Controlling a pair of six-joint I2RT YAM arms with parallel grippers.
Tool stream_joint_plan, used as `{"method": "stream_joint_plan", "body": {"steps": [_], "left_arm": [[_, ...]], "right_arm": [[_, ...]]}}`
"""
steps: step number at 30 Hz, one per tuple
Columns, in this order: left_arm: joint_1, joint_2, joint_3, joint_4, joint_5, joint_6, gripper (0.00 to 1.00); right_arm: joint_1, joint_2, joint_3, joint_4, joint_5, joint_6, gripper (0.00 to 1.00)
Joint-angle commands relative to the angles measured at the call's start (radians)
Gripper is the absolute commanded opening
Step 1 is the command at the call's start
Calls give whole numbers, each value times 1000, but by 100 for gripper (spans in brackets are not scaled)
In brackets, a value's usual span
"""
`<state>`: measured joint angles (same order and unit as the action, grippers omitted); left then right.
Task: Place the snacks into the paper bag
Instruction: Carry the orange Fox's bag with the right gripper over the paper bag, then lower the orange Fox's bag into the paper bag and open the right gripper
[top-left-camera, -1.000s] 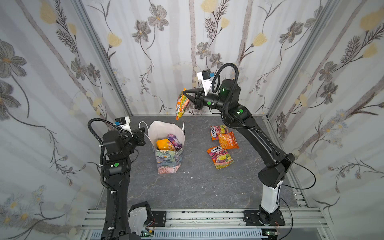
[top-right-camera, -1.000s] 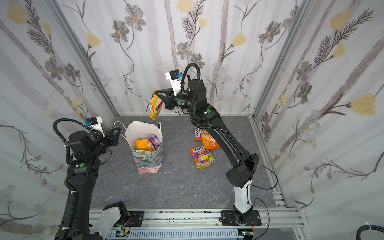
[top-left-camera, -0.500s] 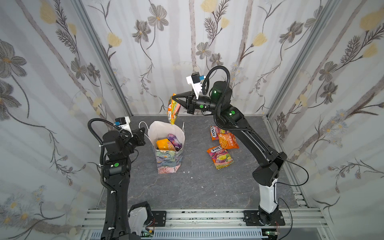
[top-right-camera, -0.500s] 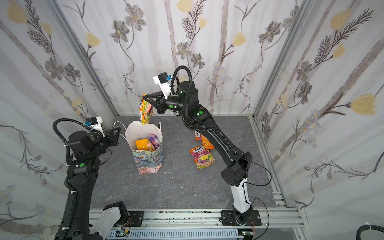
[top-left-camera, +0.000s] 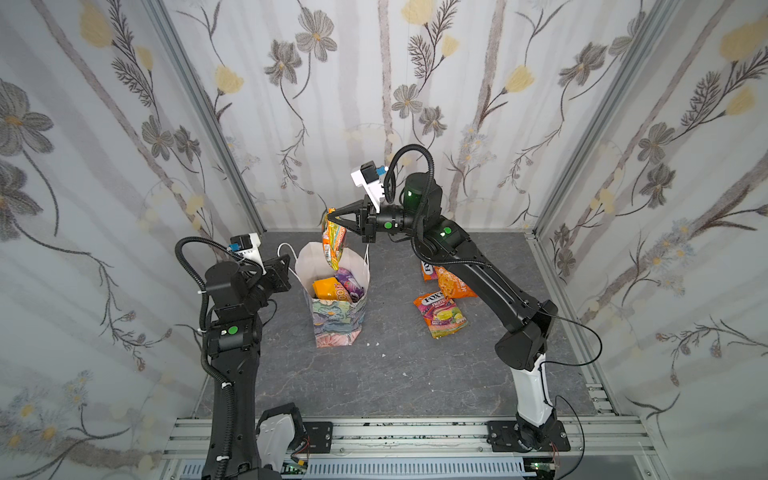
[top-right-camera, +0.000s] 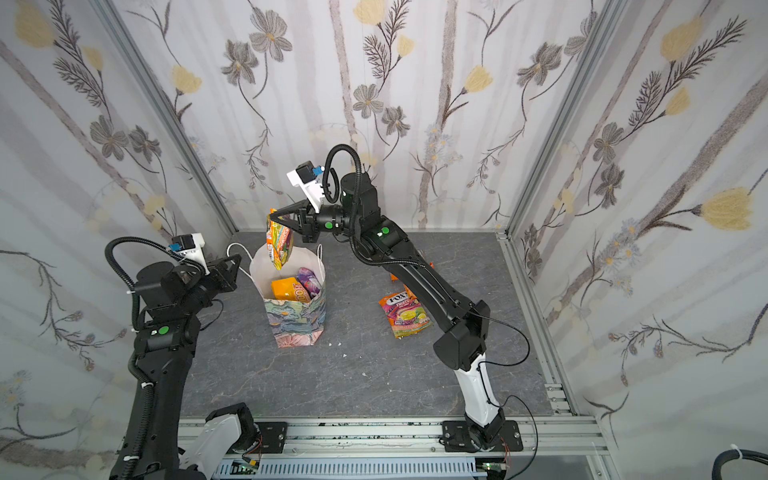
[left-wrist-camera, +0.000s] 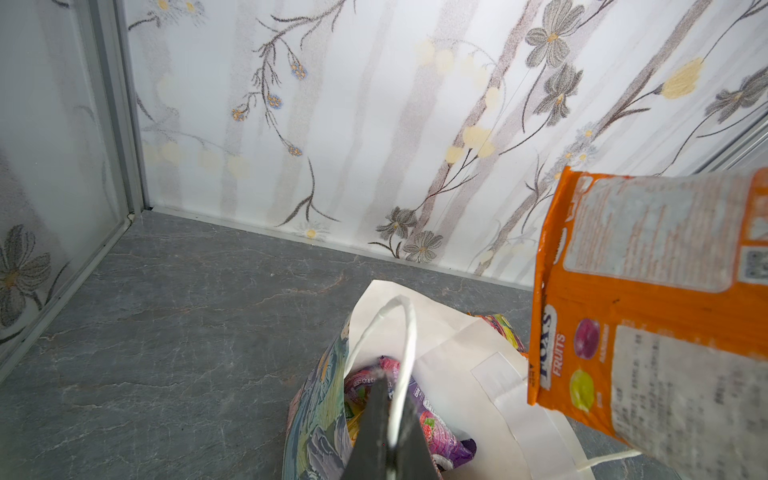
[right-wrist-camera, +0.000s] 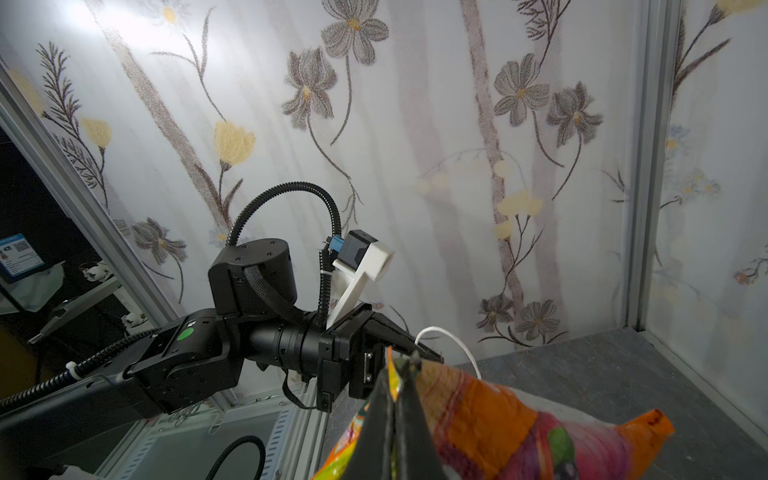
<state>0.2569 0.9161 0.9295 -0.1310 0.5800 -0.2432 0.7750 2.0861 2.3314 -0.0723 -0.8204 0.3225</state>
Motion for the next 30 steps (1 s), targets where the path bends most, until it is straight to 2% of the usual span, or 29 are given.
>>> {"method": "stream_joint_plan", "body": {"steps": [1,21,30], "left_arm": [[2,-2,1,33,2,-1,3],[2,-1,0,33,-2,0,3],[2,-5,0,32,-3,1,3]], "right_arm": [[4,19,20,72,-54,30,0],[38,140,62,36,-45,27,0],[75,177,63,96,-80,89,0]]}}
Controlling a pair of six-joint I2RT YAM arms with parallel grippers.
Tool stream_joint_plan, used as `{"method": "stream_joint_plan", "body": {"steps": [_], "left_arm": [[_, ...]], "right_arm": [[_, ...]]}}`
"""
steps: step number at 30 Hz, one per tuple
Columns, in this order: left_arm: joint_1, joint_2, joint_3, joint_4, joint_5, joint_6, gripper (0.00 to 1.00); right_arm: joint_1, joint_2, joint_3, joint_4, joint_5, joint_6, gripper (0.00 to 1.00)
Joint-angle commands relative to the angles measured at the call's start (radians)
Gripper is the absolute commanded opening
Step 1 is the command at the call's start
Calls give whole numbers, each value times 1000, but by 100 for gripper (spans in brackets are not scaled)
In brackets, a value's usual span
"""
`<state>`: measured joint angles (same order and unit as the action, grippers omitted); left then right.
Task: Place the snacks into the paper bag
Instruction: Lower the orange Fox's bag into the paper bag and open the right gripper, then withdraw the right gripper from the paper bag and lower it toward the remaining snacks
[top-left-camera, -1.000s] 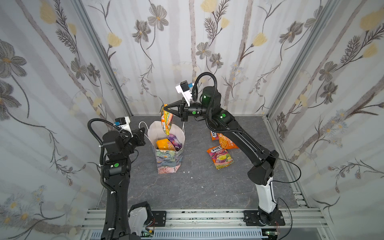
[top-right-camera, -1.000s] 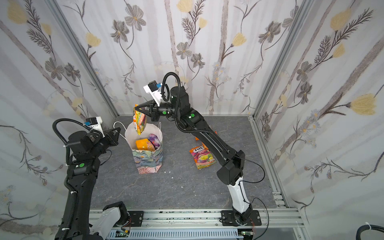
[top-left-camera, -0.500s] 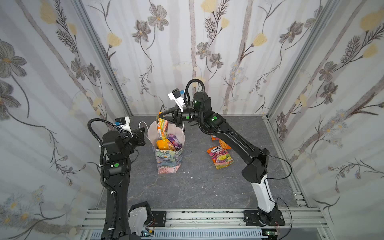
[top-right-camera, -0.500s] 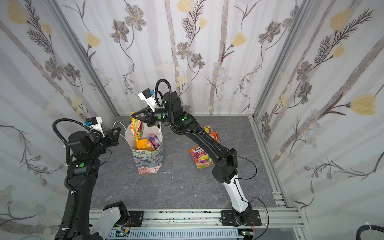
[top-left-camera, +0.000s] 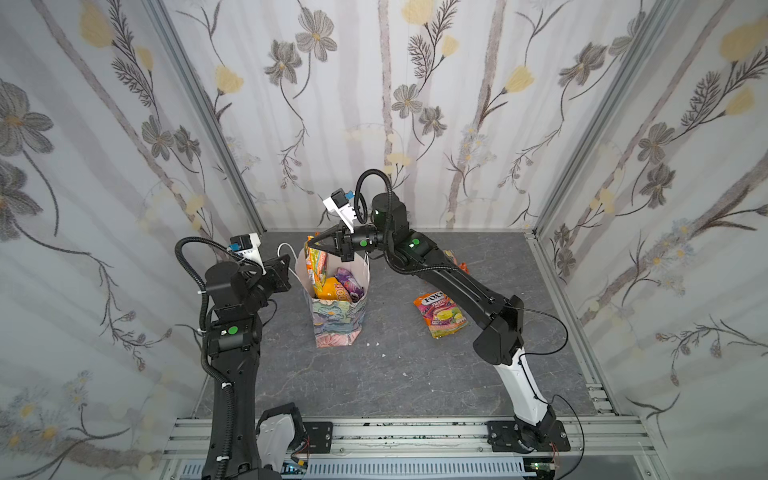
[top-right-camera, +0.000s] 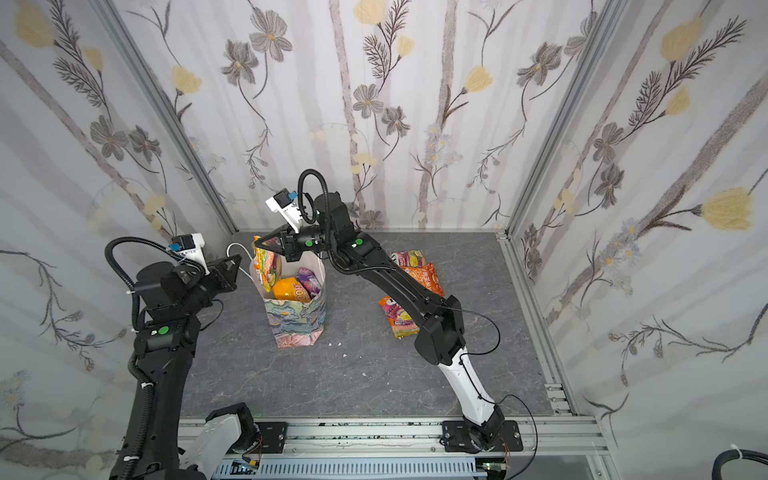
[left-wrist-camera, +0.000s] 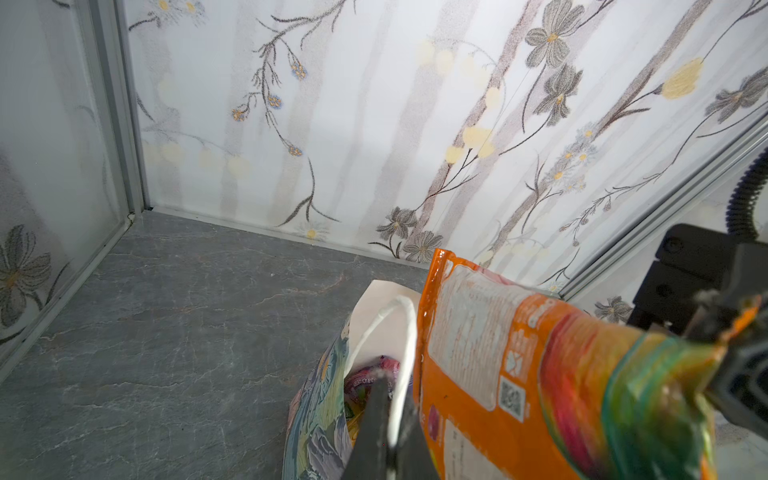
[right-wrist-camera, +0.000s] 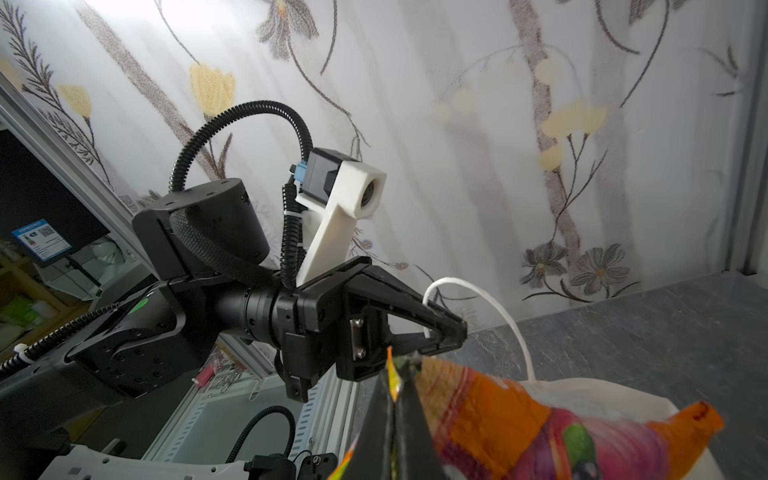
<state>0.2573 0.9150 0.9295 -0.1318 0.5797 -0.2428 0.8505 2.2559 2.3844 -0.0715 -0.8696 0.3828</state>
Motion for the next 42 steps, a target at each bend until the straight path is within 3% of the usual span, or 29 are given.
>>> {"method": "stream_joint_plan", "body": {"steps": [1,16,21,30,34,42], "left_arm": [[1,-4,0,33,-3,0,3],[2,-5,0,32,-3,2,3],[1,-9,0,32,-7,4,3],[1,-10,0,31,-15,3,3],[2,-13,0,29,-23,5,3],[2,-20,-1,29,-39,5,3]], "right_arm": [[1,11,10,105,-38,37,0],[4,42,23,97,-31,41,0],[2,38,25,66,1,13,25],[4,4,55,12,39,-29,38],[7,-60,55,-76,118,-120,40],[0,-172,34,-257,387,-288,42]]}}
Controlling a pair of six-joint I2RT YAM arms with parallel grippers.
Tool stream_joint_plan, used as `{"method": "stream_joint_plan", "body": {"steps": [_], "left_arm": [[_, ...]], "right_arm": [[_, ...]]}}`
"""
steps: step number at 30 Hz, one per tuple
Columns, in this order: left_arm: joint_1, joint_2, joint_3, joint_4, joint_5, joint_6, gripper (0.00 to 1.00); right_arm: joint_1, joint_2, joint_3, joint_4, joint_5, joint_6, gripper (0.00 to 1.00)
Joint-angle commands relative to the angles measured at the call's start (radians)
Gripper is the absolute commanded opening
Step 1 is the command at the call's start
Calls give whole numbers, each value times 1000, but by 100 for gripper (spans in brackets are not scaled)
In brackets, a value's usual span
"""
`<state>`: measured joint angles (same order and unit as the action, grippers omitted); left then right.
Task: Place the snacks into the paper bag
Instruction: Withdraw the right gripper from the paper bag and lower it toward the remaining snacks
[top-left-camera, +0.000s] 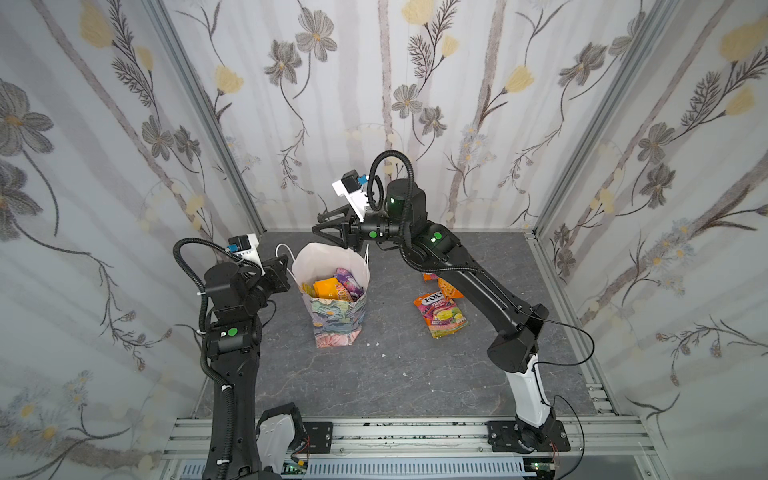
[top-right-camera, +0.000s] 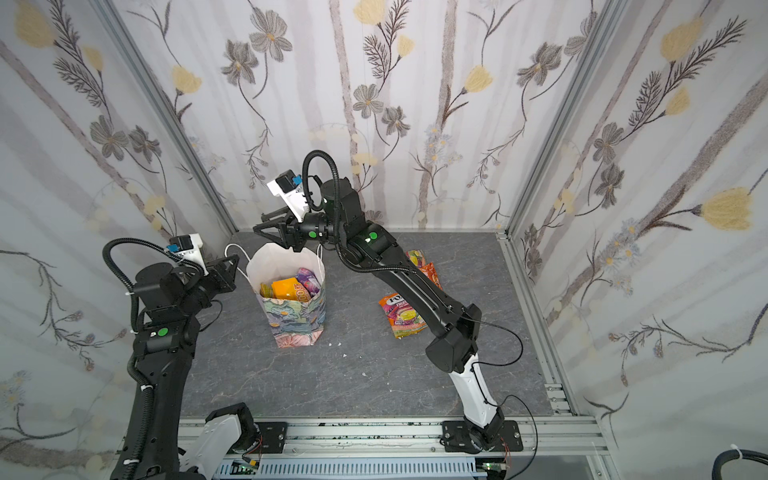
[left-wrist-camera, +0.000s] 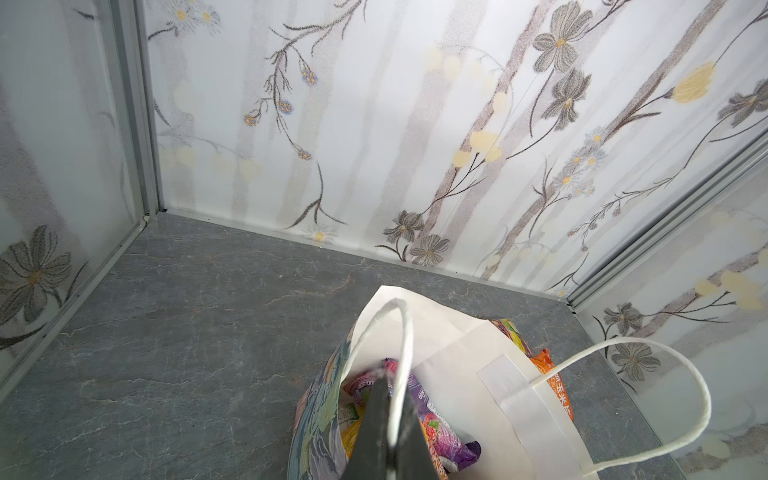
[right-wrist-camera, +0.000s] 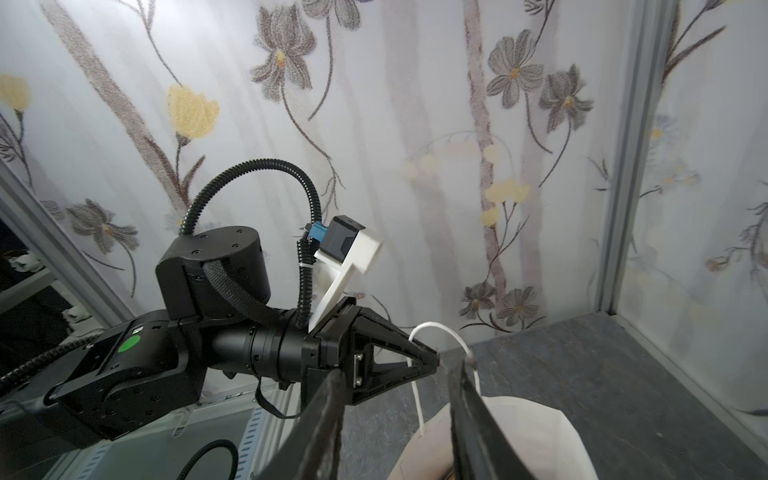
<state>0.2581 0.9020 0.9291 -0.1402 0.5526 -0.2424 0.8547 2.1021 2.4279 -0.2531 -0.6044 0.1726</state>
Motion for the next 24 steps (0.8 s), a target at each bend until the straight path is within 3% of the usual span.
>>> {"method": "stream_joint_plan", "body": {"steps": [1,8,15,20,24], "left_arm": [[2,-8,-2,39,-15,5,3],[1,-12,-4,40,-35,5,3],[2,-19,-9,43,-62,6,3],[1,-15,-9,45,-61,5,3],[1,-9,-9,46,-53,2,3]], "right_arm": [[-9,-30,-27,-73,132,-77,42],[-69,-146,-212,-14,196,-67,43],[-167,-342,-567,49,357,-74,47],[-315,-492,-908,188,223,77,50],[-363,-565,-1046,133,360,59,51]]}}
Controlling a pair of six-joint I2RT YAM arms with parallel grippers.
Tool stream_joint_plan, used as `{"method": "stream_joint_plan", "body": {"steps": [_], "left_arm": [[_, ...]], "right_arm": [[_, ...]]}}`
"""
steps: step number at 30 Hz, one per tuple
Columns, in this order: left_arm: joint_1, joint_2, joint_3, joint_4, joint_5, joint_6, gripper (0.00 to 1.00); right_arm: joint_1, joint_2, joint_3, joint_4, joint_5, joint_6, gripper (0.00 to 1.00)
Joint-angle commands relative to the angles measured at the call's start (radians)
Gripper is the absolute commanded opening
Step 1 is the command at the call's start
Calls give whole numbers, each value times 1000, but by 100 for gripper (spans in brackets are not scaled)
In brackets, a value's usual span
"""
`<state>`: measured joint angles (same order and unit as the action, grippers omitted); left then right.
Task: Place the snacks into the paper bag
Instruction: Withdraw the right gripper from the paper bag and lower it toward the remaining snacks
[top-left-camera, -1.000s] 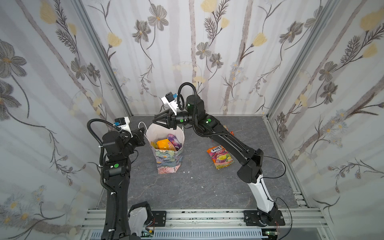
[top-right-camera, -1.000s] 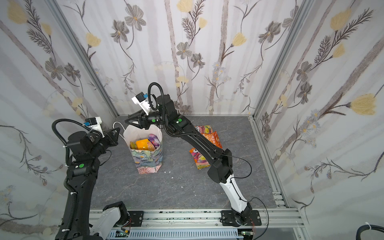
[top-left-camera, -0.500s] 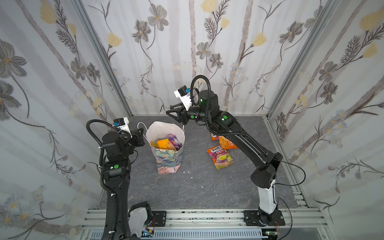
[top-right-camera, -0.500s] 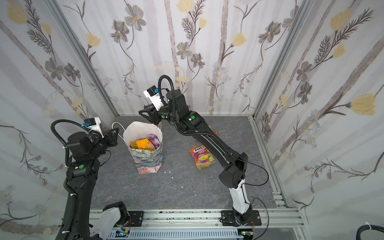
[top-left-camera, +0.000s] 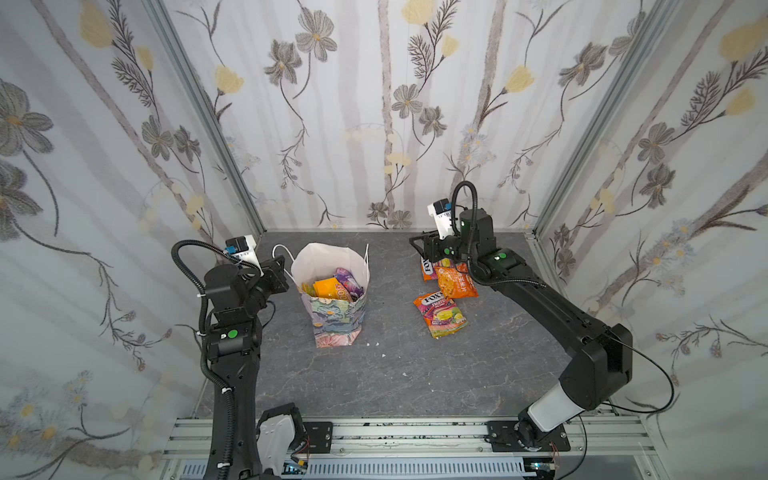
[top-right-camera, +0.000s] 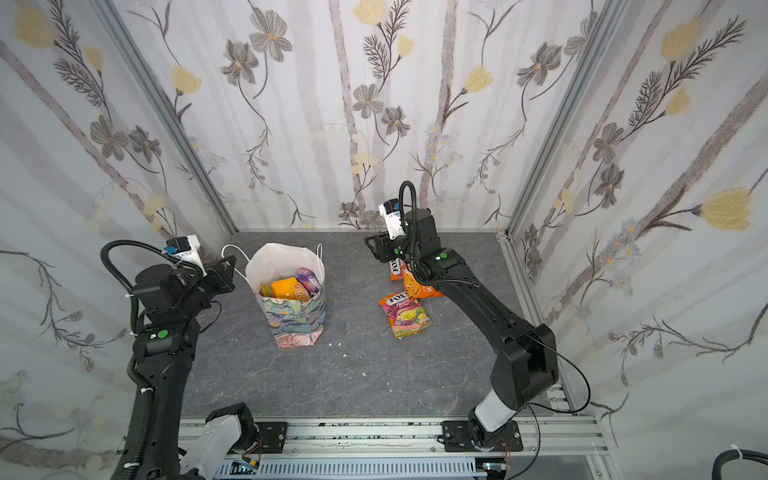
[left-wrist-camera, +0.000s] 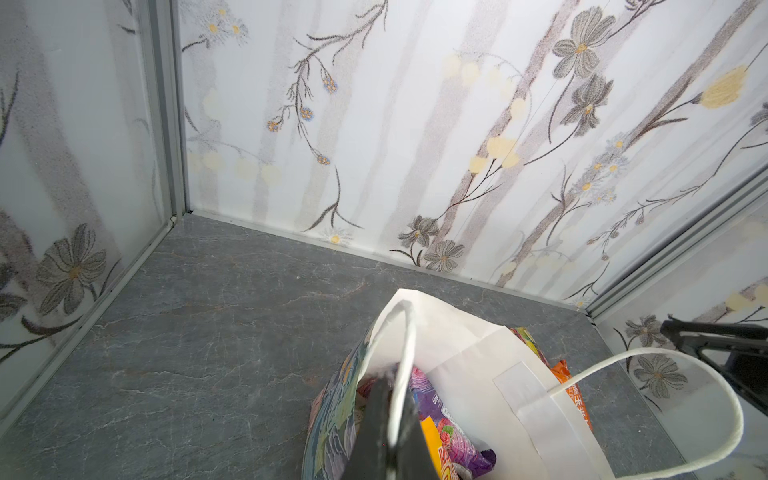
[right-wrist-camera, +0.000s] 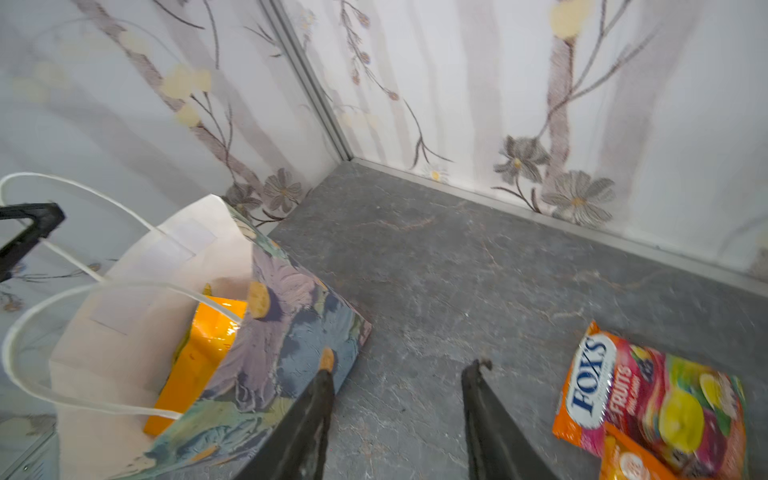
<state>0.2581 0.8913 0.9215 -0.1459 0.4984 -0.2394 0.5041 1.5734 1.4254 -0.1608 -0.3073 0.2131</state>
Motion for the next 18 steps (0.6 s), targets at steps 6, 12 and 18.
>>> {"method": "stream_joint_plan", "body": {"steps": [6,12,18], "left_arm": [[1,-2,-3,49,-9,0,3],[1,0,-1,46,-12,2,4],[1,2,1,46,-8,2,4]], "right_arm": [[-64,-53,-141,-23,101,18,54],[-115,-76,-228,-55,55,14,56],[-127,-94,-252,-150,225,-23,57]]}}
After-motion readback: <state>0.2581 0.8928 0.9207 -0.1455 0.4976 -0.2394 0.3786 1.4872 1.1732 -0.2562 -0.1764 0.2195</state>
